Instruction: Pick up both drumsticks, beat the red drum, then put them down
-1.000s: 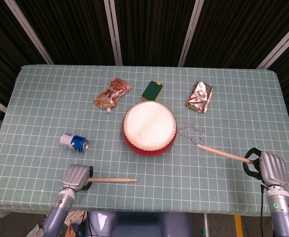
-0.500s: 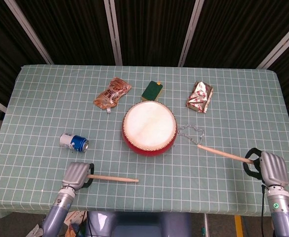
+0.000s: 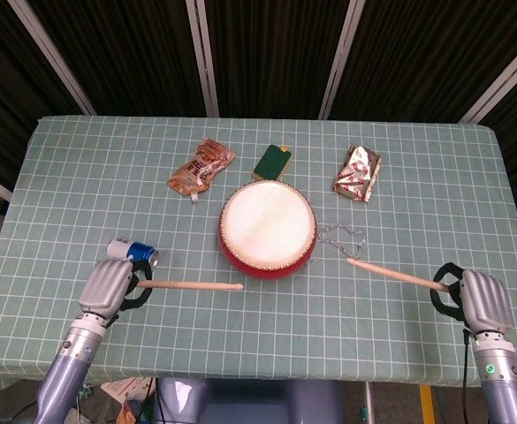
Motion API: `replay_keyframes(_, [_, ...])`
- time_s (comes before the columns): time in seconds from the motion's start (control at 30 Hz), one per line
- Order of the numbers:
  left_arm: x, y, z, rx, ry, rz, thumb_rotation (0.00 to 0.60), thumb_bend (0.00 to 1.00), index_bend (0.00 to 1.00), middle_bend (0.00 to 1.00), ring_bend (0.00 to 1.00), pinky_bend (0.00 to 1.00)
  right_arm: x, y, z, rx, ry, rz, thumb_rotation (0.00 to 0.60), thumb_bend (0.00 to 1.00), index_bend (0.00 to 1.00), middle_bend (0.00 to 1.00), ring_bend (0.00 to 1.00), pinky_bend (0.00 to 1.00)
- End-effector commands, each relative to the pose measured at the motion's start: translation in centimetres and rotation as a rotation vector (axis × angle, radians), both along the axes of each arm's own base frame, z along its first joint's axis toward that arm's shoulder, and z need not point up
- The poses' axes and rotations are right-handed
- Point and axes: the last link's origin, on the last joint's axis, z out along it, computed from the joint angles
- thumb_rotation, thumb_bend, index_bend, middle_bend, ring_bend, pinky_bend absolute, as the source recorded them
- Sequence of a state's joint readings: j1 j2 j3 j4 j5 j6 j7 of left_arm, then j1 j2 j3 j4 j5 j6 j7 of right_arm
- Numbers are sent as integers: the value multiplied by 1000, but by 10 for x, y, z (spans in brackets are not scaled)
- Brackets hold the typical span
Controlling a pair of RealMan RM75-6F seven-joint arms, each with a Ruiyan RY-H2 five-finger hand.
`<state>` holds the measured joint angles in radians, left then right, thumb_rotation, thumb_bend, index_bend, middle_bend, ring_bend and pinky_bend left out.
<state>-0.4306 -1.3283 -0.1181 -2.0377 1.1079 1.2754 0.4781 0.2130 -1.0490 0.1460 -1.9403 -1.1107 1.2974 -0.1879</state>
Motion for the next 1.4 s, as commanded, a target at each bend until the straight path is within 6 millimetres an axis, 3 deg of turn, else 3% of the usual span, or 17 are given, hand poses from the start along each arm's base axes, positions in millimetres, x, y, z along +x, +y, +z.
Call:
replay_keyframes(0.03, [11,15,22,33,-72,-40,600,539,748,1000,1000,1000,5,-6,1,3,14,3,600,640,966,1000,1000,1000])
replay_keyframes(0.33, [28,51,41,74,-43,-115,600,531,748,1000,1000,1000,24,-26,4,1,30,19,600,641,966,1000,1000,1000])
replay_keyframes(0.67, [52,102,42,65,36,-146,600,531,747,1000,1000,1000,47,-63,-1,12,62,12,600,641,966,1000,1000,1000])
replay_keyframes(0.93, [67,120,38,64,36,-158,600,531,747,1000,1000,1000,68,-83,0,12,62,30,600,641,967,1000,1000,1000])
replay_keyframes(1.1, [71,135,38,72,40,-155,600,531,747,1000,1000,1000,93,-95,6,41,8,63,600,640,967,1000,1000,1000])
replay_keyframes(1.4, [73,143,39,72,36,-159,600,531,747,1000,1000,1000,113,-105,-1,74,11,91,600,640,966,1000,1000,1000])
